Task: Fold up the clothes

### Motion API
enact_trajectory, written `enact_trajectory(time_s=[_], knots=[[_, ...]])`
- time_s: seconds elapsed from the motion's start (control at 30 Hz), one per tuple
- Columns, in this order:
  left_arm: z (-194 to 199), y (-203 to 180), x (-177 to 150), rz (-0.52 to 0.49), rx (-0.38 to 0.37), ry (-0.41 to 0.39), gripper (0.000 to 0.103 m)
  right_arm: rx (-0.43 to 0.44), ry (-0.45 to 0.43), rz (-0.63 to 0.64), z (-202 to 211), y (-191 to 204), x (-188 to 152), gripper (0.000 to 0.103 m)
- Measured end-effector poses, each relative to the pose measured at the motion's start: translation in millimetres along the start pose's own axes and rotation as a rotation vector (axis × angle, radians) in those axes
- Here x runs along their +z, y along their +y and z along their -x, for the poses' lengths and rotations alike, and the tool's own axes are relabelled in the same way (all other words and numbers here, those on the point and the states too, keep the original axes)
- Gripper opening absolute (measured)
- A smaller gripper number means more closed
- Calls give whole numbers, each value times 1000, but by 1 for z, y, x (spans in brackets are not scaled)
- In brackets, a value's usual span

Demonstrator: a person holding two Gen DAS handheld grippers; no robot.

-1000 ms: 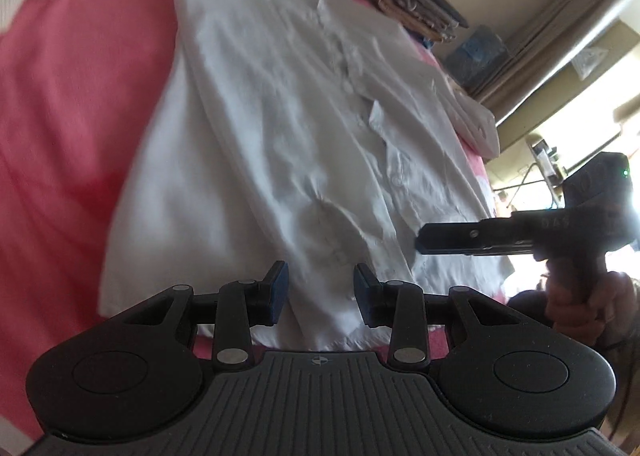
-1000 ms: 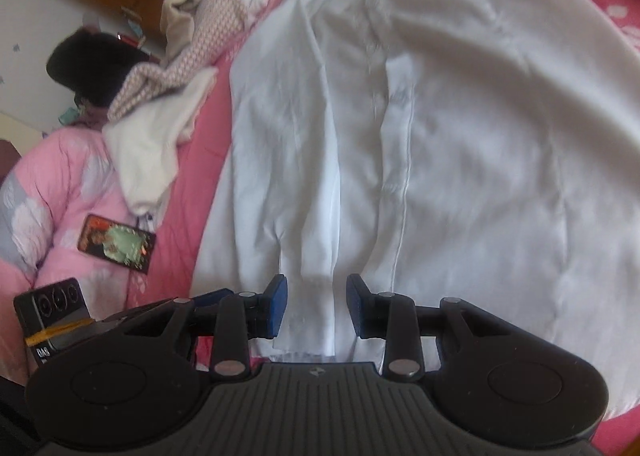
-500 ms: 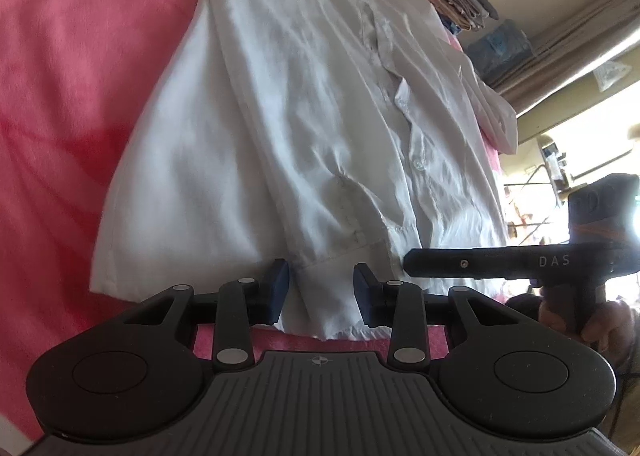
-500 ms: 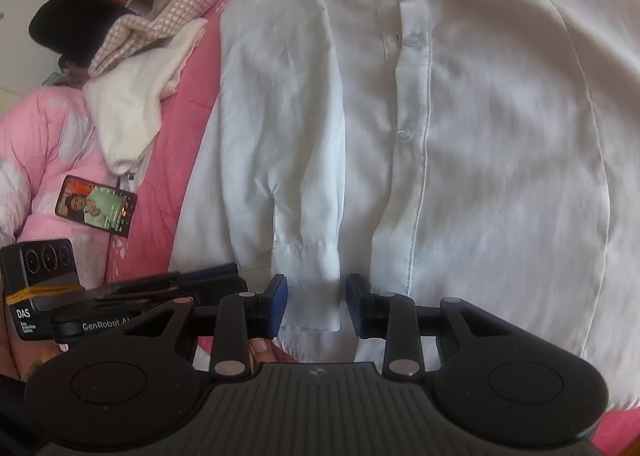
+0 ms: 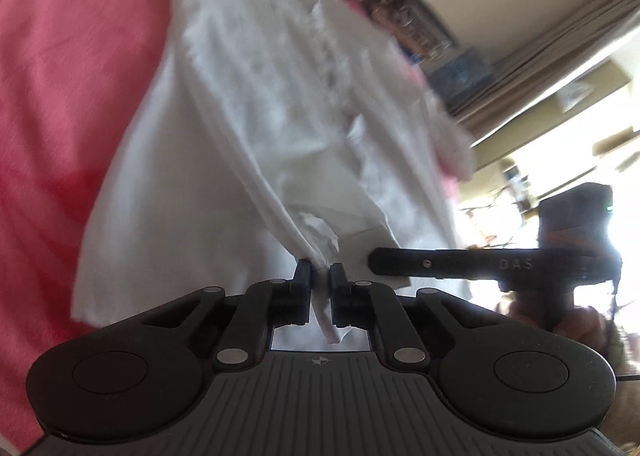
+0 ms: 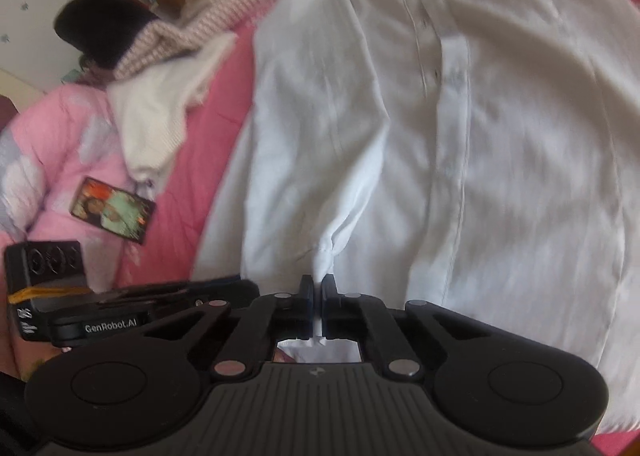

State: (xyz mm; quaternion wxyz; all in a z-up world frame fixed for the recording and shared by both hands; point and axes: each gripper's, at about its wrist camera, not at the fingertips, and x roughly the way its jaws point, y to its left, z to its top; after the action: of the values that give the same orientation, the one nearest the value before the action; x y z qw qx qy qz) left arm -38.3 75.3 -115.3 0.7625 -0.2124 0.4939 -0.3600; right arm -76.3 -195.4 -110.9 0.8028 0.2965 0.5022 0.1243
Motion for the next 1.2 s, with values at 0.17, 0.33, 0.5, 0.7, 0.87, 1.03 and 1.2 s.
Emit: enact_trajectory(time_s=[0.17,0.33,0.5,0.7,0.87,1.03,1.2], knots=[[-1,-13,14,-53,-125,-51,7,-9,-49,42,30,9,21,3],[-20,-24,19,-90,-169,-27,7,-53,-48,62,41,4,28,3],[-40,-37,19,-150,-197,-1,7,-91,-46,79,47,1,27,3],[-58,-45,17,-180,-217,28,7,-157,-39,101,52,-8,27,3],[-63,-52,13,-219,-225,40,7,-195,-34,113,56,-12,29,3],[-61,-51,7,-247,-216,44,7,-203,-21,135,55,-10,26,3],[-60,-49,2,-257,-198,58,7,-198,-9,134,50,-12,21,3]])
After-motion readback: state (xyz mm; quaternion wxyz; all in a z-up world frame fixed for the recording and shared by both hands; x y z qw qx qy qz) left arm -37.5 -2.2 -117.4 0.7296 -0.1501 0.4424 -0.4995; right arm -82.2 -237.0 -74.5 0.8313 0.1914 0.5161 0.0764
